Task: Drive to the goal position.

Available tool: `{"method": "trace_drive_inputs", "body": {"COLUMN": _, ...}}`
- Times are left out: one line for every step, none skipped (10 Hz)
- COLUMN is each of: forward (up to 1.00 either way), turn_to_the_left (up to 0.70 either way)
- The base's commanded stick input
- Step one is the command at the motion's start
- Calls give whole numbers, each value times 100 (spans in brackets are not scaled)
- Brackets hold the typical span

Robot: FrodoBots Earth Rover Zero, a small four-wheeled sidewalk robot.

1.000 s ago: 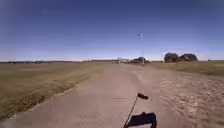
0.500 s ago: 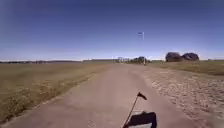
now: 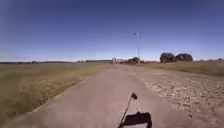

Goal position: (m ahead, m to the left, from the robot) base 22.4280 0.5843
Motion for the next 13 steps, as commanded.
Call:
{"method": "trace_drive_inputs", "body": {"forward": 100, "turn_to_the_left": 0}}
{"method": "trace_drive_inputs", "body": {"forward": 100, "turn_to_the_left": 0}}
{"method": "trace_drive_inputs", "body": {"forward": 100, "turn_to_the_left": 0}}
{"method": "trace_drive_inputs", "body": {"forward": 100, "turn_to_the_left": 0}}
{"method": "trace_drive_inputs", "body": {"forward": 100, "turn_to_the_left": 0}}
{"method": "trace_drive_inputs", "body": {"forward": 100, "turn_to_the_left": 0}}
{"method": "trace_drive_inputs", "body": {"forward": 100, "turn_to_the_left": 0}}
{"method": "trace_drive_inputs", "body": {"forward": 100, "turn_to_the_left": 0}}
{"method": "trace_drive_inputs", "body": {"forward": 100, "turn_to_the_left": 0}}
{"method": "trace_drive_inputs", "body": {"forward": 100, "turn_to_the_left": 0}}
{"method": "trace_drive_inputs", "body": {"forward": 100, "turn_to_the_left": 0}}
{"method": "trace_drive_inputs", "body": {"forward": 100, "turn_to_the_left": 0}}
{"method": "trace_drive_inputs", "body": {"forward": 100, "turn_to_the_left": 0}}
